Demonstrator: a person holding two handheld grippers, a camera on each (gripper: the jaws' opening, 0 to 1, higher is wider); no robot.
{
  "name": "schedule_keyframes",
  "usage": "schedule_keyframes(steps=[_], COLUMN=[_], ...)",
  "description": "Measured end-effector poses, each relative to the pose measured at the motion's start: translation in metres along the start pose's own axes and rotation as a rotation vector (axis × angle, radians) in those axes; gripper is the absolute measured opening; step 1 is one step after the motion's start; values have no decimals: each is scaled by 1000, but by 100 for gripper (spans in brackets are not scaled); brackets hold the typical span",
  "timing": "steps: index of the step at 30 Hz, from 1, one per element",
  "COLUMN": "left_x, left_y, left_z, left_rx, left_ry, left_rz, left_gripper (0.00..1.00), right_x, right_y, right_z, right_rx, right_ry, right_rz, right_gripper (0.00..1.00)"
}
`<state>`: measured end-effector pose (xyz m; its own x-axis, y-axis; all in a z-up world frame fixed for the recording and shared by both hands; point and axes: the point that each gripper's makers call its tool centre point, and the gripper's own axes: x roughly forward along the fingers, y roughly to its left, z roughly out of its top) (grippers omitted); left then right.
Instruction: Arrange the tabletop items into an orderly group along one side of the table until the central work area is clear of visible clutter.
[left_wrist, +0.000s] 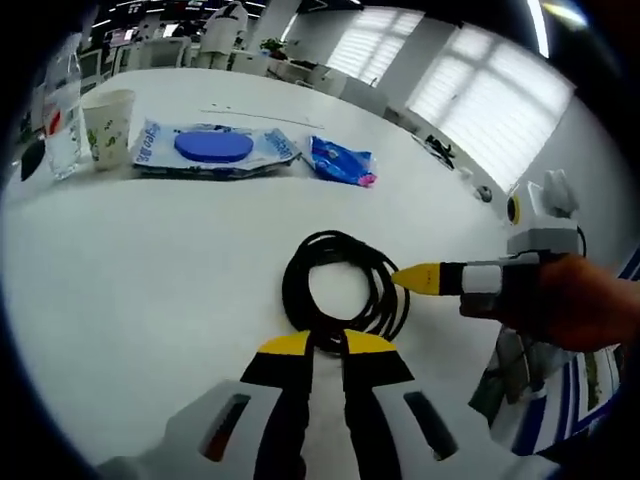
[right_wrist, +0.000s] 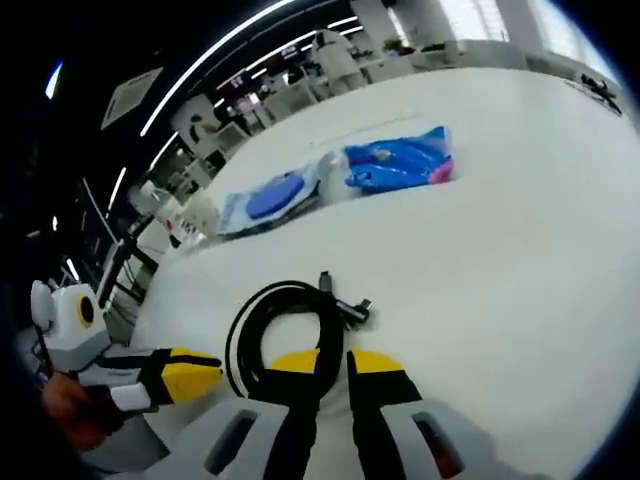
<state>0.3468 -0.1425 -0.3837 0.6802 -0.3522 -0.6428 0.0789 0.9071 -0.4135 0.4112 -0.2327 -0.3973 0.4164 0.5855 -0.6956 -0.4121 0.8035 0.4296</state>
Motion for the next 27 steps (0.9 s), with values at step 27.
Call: schedule_keyframes(steps=[27], left_x=[36], left_y=[9], left_z=[43], left_rx=[76], left_ry=[-3], left_rz=[-17], left_gripper=[19], right_x=[5], right_y=[1], right_z=[-13], right_rx=[92], right_ry=[18], right_rz=[-56], right_gripper=[17])
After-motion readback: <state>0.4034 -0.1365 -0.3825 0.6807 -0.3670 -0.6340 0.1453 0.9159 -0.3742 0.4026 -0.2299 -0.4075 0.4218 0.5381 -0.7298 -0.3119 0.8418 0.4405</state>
